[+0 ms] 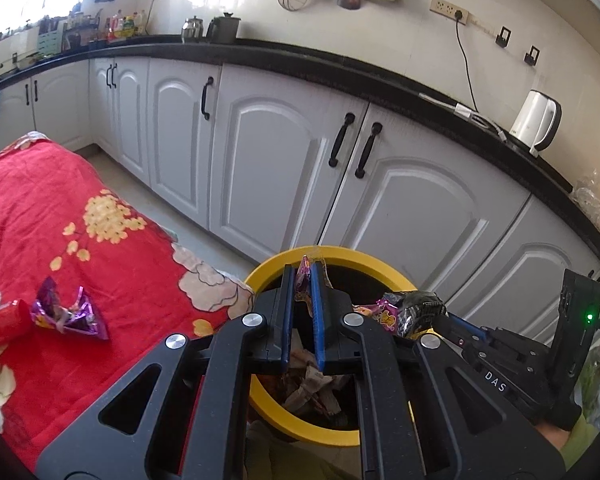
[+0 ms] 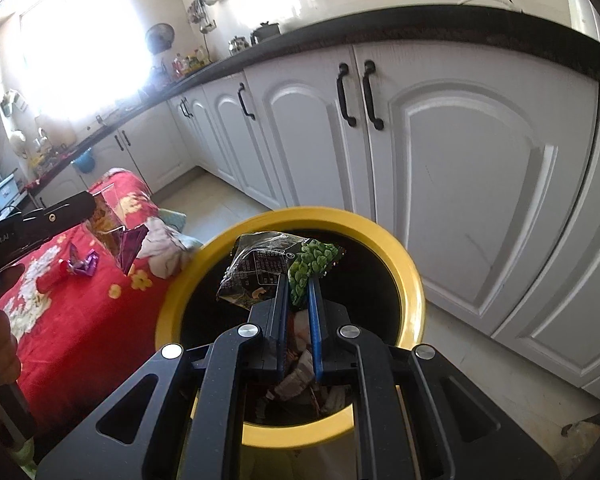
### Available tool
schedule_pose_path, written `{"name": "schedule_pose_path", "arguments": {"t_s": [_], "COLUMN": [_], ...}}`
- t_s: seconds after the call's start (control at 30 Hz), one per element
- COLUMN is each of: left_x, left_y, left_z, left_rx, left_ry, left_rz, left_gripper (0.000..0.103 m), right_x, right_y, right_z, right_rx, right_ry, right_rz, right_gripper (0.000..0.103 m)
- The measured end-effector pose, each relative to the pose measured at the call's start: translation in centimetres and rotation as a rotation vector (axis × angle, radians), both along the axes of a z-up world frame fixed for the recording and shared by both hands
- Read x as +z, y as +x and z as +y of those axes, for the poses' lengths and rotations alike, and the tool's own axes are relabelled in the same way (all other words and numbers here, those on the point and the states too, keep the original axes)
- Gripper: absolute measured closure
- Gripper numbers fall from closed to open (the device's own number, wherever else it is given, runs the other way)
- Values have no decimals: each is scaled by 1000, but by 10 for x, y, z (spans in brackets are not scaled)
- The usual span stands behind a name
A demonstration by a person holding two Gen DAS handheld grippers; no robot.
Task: Collect trash
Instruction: 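Open the left tool over the bin while the right tool opens, dropping the green packet, then move both open tools back to the red tube and purple wrapper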
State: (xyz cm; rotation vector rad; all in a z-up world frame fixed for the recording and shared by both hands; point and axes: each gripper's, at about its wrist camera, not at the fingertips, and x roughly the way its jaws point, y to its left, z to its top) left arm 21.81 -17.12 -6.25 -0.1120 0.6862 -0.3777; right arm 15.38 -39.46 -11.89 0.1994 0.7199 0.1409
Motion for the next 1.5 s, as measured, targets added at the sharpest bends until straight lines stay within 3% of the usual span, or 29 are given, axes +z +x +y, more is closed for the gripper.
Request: {"name": "schedule_pose_path", "arguments": {"t_s": [0.23,0.33,0.4,0.47,0.53,0.6,0.8,1.1,1.5], "left_x": [-15,-19,-21,-22,-21,-19,-7,12,22], "left_y": [9,12,14,13,11,8,-4,-23,-33], "left_z": [-10,-12,-11,-7,-3,2,19,52,117], "left_rx": [-7,-3,-1,4,11,22,48,97,216], "left_ry": [17,15,9,8,14,14,30,83,75], "left_rz": [28,38,50,51,44,36,-2,-78,-100], "left_gripper": [99,95,67,61,54,36,15,11,11], "right_x": [-14,-18,-20,-21,-19,-17,-4,25,47], "right_y": [5,8,9,9,7,6,1,-6,-9], "right_z": [-3,-3,-4,-5,-7,-8,-1,27,81], "right_rx": [-14,-12,-20,-27,-41,-49,-27,61,196], "right_ry": [-11,-6,-6,-6,-6,-1,10,39,8], "right_rz": [44,62,69,72,60,50,3,-68,-97], "right_gripper": [93,88,87,71,62,61,53,46,41]}}
